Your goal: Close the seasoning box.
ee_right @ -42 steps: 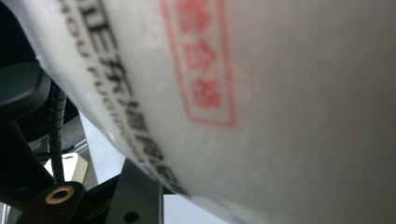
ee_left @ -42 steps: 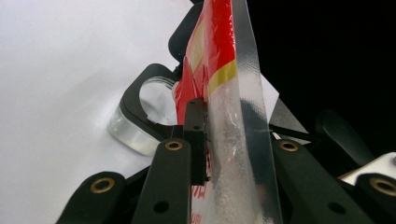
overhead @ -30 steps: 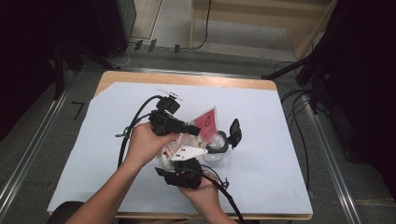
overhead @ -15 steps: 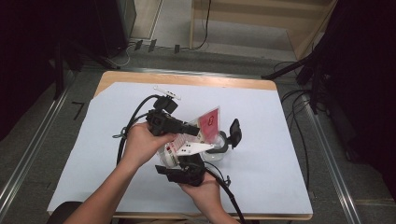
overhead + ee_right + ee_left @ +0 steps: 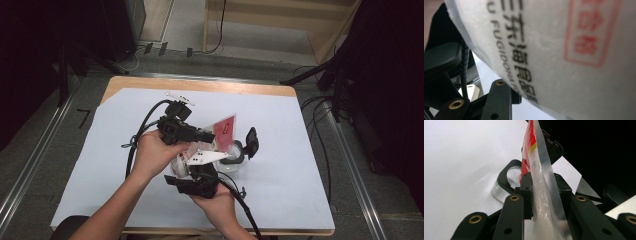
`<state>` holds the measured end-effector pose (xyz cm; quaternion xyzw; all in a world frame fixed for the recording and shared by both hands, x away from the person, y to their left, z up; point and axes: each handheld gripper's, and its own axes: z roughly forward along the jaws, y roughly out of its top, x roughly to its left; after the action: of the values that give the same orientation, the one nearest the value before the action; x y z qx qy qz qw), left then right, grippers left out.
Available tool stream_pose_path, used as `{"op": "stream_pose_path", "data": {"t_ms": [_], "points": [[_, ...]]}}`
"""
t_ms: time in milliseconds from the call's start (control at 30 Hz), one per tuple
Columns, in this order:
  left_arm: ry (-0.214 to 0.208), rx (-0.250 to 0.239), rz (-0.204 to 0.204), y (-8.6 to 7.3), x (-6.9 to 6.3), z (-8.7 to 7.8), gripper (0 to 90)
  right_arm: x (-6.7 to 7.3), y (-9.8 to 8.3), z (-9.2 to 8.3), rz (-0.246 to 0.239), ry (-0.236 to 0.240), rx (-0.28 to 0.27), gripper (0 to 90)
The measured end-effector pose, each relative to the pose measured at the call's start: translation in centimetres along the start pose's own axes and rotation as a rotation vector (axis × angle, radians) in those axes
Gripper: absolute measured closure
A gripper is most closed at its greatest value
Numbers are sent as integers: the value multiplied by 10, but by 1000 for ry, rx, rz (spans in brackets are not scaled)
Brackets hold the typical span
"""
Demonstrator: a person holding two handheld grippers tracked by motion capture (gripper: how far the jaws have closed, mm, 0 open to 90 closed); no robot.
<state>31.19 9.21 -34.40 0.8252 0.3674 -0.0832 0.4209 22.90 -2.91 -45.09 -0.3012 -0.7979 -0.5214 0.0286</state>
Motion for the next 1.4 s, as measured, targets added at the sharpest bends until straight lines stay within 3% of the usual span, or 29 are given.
{"op": "stream_pose_path", "data": {"t_ms": [167, 267, 433, 667, 1000, 1400], "points": [[21, -4, -7, 4, -2, -1, 769, 2, 5, -2, -25, -21, 2, 579], [40, 22, -6, 6, -1, 2, 770, 2, 5, 0, -28, -25, 7, 604], [21, 10, 8, 5, -1, 4, 754, 0, 3, -1, -27, -32, 7, 616], [39, 9, 46, 5, -3, 2, 727, -3, 4, -4, 3, -8, -9, 616], [33, -3, 34, 2, -1, 3, 780, 0, 3, -2, -34, -37, 8, 615], [31, -7, 38, 1, -3, 1, 774, 1, 3, -3, -36, -17, 2, 621]]}}
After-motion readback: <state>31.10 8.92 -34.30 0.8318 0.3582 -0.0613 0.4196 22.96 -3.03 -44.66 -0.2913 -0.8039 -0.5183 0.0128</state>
